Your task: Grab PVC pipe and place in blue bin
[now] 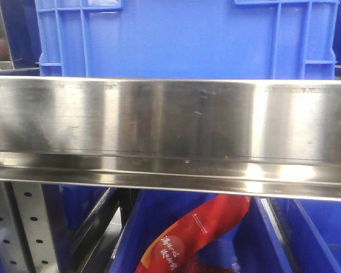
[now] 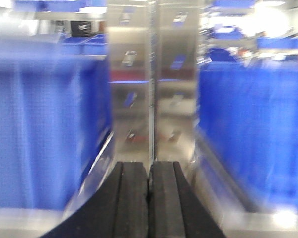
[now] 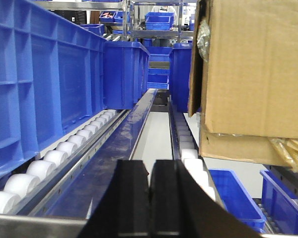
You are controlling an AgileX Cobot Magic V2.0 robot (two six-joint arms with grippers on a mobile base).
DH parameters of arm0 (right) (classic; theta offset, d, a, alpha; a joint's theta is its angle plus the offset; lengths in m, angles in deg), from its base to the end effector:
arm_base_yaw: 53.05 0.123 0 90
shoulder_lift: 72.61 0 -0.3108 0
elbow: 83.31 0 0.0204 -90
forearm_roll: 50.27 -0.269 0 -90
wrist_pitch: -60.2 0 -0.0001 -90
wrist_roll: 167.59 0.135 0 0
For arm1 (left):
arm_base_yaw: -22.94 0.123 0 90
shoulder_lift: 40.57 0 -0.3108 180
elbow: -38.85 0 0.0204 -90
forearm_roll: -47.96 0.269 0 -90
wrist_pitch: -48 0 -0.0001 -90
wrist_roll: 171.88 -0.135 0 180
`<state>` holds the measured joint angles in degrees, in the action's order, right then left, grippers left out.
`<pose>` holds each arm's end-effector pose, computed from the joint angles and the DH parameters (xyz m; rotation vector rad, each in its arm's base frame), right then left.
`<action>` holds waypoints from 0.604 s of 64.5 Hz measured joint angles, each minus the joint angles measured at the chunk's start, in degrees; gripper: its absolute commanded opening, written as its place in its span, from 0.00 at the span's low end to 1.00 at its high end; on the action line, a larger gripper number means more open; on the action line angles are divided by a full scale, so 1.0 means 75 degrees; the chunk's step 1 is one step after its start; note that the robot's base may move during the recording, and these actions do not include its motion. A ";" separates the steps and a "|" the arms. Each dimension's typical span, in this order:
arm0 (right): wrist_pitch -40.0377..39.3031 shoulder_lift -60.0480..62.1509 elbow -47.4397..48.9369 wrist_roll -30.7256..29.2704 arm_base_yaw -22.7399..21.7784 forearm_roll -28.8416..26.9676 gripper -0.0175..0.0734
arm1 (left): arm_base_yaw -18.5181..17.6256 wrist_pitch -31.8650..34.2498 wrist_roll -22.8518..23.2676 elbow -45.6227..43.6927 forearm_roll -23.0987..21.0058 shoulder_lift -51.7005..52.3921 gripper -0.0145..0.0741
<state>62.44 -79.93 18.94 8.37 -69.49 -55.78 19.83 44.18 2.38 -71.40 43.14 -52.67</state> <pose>0.0892 -0.0258 0.2123 0.2347 1.5090 -0.2058 0.0939 -0.0059 0.2566 0.0572 1.4940 -0.0349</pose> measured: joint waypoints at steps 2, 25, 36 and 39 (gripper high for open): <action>0.0000 0.0000 0.0000 0.0000 0.0000 0.0000 0.01 | 0.0036 0.0000 0.0183 0.0209 0.0130 0.0217 0.04; 0.0000 0.0000 -0.0017 0.0000 0.0000 0.0000 0.01 | 0.0053 0.0171 0.0912 0.1092 0.0695 0.0608 0.04; 0.0000 0.0000 -0.0017 0.0000 0.0000 0.0000 0.01 | 0.0053 0.0356 0.0766 0.1092 0.0429 0.0624 0.04; 0.0000 0.0000 -0.0017 0.0000 0.0000 0.0000 0.01 | 0.0053 0.0398 0.0766 0.1092 0.0394 0.0624 0.04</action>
<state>62.44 -79.93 18.81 8.37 -69.49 -55.78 20.23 47.17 8.12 -63.20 46.10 -47.98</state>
